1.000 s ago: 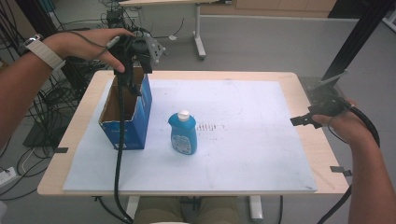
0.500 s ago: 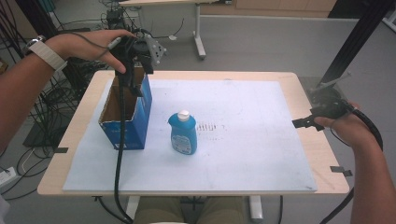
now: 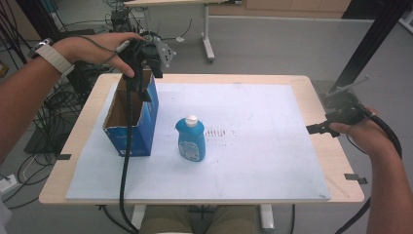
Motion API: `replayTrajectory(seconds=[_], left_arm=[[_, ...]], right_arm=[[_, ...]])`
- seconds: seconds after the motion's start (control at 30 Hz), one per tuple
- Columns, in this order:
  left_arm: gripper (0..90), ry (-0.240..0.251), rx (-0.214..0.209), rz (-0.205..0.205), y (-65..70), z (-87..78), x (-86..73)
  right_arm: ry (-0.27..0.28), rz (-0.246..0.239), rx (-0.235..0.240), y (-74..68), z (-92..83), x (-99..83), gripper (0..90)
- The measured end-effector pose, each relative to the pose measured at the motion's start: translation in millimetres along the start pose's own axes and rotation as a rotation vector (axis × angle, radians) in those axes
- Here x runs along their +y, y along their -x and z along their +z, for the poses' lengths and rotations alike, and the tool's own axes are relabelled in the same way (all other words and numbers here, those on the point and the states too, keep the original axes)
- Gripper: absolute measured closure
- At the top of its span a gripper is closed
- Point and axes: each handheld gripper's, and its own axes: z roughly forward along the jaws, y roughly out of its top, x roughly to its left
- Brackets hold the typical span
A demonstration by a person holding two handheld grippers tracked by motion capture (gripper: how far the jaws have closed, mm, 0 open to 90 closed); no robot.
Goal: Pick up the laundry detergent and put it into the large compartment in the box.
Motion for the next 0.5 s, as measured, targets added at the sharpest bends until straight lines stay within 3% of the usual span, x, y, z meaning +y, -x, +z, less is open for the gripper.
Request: replayTrajectory(seconds=[0.5], left_arm=[[8.3, 0.013, 0.011, 0.031, 5.8, -2.1, 5.8]], right_arm=[[-0.005, 0.002, 0.002, -0.5, 0.7, -1.6, 9.5]])
